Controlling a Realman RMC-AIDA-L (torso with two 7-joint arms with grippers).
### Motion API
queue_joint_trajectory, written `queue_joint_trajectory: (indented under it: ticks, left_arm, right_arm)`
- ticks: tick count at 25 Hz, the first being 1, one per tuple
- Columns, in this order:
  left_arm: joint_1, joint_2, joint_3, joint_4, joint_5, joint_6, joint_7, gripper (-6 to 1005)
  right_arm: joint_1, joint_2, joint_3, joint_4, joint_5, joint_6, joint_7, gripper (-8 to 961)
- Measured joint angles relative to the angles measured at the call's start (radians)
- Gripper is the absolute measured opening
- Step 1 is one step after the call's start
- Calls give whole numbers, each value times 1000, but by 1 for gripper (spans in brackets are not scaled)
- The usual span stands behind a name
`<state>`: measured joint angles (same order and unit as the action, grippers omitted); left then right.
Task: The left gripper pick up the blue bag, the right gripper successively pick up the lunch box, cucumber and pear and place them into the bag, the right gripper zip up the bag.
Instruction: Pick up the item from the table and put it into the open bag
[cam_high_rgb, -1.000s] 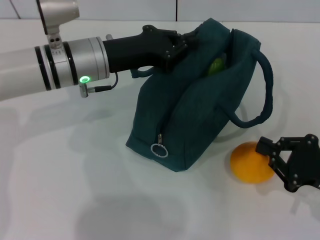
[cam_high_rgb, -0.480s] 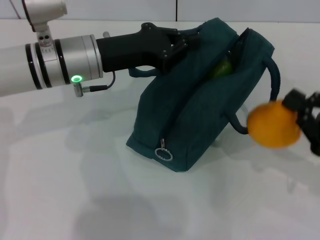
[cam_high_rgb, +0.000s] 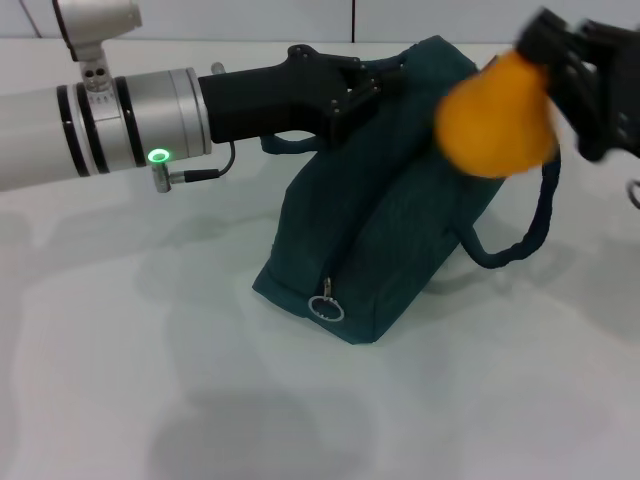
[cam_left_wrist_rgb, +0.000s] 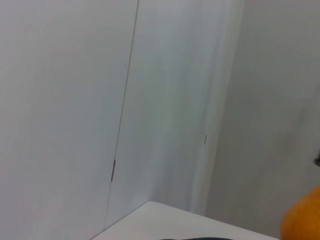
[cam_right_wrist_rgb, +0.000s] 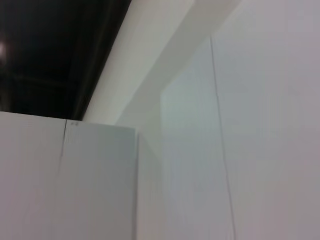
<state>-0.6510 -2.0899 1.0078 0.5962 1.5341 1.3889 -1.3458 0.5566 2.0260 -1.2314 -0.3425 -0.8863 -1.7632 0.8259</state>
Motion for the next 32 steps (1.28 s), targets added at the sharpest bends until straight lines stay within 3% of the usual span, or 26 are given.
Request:
queue_joint_trajectory:
  ticks: [5,11,21,32]
  left_arm:
    - [-1,-1,0,0,-1,-1,4,40]
    - [-2,-1,0,-1,-1,-2,4,40]
    - [-3,0,0,-1,-4,-7,5,40]
    - [-13,-1,0,-5,-1,-21,8,41]
  right_arm:
    - [102,-4,-43,-1,-8,120,107,68]
    - [141,-5,-121,-21,-12,218,141,78]
    - [75,-7,-185,-29,-38,224,142,94]
    - [76,2,-277,-26,-83,336,148,111]
